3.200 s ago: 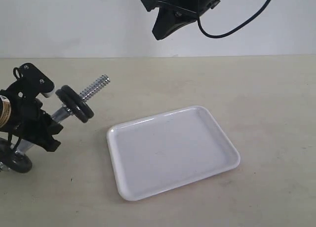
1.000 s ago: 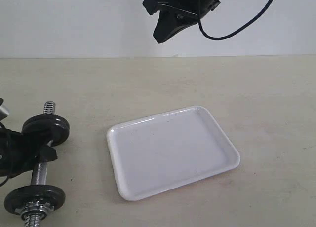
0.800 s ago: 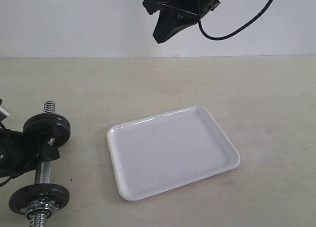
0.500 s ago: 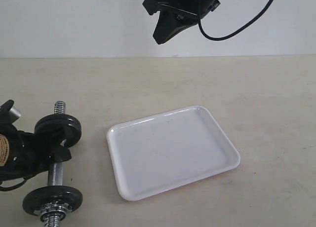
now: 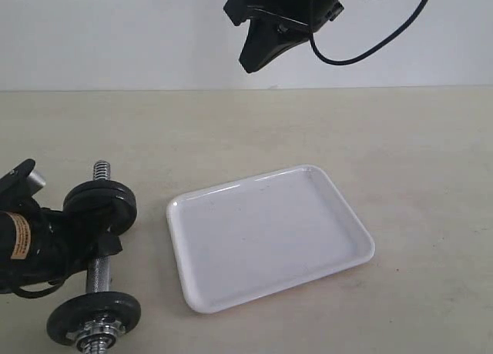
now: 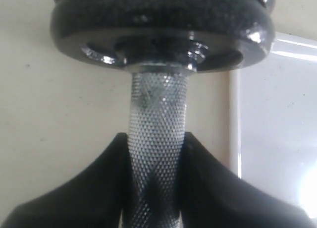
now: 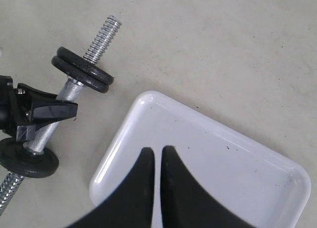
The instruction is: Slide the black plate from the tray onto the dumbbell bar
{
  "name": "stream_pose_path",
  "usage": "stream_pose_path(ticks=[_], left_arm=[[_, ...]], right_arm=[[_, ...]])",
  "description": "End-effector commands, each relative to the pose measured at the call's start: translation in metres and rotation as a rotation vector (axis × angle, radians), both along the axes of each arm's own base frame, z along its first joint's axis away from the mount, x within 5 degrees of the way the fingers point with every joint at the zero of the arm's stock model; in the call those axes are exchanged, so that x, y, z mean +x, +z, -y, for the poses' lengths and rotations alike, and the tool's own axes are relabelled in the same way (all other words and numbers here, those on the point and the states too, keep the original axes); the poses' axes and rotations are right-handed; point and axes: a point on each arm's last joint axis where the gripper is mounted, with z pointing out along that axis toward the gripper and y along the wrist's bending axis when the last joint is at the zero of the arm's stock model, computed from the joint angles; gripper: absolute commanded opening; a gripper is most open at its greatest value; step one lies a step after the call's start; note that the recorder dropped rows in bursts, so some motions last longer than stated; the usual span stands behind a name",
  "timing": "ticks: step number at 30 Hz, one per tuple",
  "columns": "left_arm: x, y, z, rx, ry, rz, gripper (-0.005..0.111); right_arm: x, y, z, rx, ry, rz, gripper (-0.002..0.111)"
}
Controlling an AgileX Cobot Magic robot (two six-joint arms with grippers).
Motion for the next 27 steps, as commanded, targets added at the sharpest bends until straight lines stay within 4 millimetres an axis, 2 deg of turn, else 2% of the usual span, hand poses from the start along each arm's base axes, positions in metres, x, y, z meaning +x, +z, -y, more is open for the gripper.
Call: stream_pose_path(ticks=[1,11,27], left_arm=[[0.0102,0.0265,0.0128,-0.144,-0.035,0.163,0.004],[0.0118,0.0311,0.0171,-0.192,-0.063,0.208,0.004],[0.0116,0.0313,0.0178,-0.165,-0.106,0.229,0.004]], right_arm=[[-0.0029,0.0061,0.0017,0.005,0.007,0.006,0.0],[-0.0028,0.0059,0.002,0.002,0.004,0.005,0.0],[-0.0032,0.0065,0.0011,0.007,0.037,0.023,0.0]])
